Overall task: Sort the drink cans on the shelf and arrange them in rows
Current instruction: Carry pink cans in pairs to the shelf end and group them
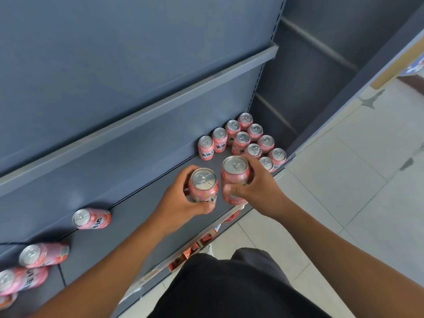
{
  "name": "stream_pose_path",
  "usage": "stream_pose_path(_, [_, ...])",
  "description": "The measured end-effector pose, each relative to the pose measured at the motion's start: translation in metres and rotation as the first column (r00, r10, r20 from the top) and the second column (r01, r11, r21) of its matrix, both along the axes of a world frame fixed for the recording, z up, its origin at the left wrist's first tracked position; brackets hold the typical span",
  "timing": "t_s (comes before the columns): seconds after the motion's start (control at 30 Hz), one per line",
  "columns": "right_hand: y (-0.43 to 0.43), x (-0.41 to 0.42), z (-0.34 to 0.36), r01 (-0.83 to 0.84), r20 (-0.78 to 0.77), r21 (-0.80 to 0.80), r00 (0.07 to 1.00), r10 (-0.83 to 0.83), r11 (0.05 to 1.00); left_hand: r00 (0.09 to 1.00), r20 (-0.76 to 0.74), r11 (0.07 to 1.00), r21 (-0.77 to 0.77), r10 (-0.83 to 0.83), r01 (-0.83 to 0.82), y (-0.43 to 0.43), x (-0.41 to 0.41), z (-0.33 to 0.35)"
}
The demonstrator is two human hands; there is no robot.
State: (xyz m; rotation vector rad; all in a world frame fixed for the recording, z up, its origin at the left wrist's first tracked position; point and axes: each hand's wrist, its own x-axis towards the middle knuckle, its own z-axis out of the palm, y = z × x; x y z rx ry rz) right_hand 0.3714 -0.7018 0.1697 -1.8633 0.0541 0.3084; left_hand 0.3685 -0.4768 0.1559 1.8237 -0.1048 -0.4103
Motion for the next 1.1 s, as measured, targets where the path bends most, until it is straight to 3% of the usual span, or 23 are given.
stream_pose_path(0.2, [0.006, 0.031, -0.014, 0.035, -0.023, -0.066, 0.999, -0.036, 0.997, 1.0, 0.015, 0.999, 0.037, -0.012, 0.012, 0.002, 0.029, -0.011])
stream_pose_path(0.47, [-0.009, 0.085, -0.043, -0.068, -0.044, -0.082, 0.997, 0.064, 0.994, 0.996, -0.017, 0.995, 0.062, 0.085, -0.084, -0.017, 0.067, -0.035])
stream_pose_path(0.83, [-0.052, 0.166, -0.095, -0.213, -0.125, -0.208, 0.974, 0.19, 0.955, 0.964, 0.083, 0.942, 0.208, 0.251, -0.263, -0.072, 0.114, -0.104])
stream_pose_path(1.1, [-0.057, 0.203, -0.147, -0.278, -0.001, -0.543, 0.944, 0.33, 0.792, 0.932, 0.028, 0.867, 0.356, 0.361, -0.347, -0.095, 0.127, -0.154])
